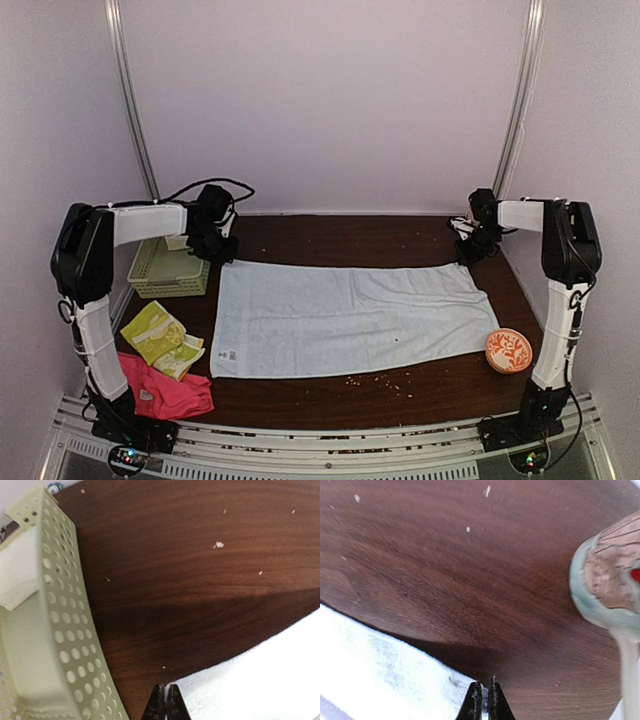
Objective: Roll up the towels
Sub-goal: Pick up the towel from the center of the board.
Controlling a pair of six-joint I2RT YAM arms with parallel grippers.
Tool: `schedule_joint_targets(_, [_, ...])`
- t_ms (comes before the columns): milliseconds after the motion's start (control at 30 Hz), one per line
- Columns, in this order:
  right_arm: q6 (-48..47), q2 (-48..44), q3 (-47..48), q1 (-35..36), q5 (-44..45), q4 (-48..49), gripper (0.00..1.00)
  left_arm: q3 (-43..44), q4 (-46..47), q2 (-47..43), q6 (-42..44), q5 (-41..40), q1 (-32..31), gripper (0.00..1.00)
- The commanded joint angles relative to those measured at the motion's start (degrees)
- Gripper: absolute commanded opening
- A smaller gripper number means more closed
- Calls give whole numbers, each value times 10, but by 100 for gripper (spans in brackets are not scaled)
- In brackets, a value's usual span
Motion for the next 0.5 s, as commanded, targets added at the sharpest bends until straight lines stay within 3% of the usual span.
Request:
schedule_joint_targets(0, [7, -64, 26, -13, -46, -13, 0, -24, 47, -87, 4, -10, -3, 0])
schedule_joint_targets(467, [1, -123, -11, -25, -85, 21, 0, -118, 71, -192, -7, -46, -3, 0])
